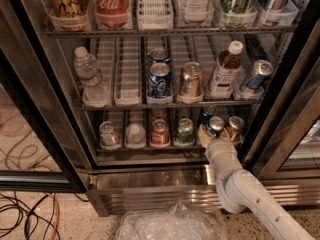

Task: Pick pepsi can from bottom shelf of fridge

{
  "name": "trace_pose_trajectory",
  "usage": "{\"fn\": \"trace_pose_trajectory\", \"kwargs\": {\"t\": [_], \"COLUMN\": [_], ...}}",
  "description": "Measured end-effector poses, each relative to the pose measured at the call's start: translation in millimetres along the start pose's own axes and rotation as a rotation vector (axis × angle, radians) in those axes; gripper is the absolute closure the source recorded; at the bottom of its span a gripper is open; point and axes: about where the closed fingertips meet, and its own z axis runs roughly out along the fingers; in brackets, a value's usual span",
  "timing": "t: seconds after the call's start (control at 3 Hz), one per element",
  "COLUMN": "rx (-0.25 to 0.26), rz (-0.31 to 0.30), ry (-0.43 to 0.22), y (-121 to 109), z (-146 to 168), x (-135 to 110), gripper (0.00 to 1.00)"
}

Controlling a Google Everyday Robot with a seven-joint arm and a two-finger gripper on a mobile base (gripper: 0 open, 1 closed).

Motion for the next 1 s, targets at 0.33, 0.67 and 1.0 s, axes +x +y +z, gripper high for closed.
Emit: {"fn": "trace_pose_trajectory", "kwargs": {"t": [0.33, 0.67, 1.0], "rx": [-0.027, -0.027, -0.067], "rz": [-0.001, -0.001, 0.001], "ry": [0.007, 0.007, 0.003], "y": [4.6, 4.6, 10.1], "z": [-9.2, -9.2, -14.4], "x": [-5.6, -5.6, -9.8], "gripper": [1.00, 1.00, 1.00]}}
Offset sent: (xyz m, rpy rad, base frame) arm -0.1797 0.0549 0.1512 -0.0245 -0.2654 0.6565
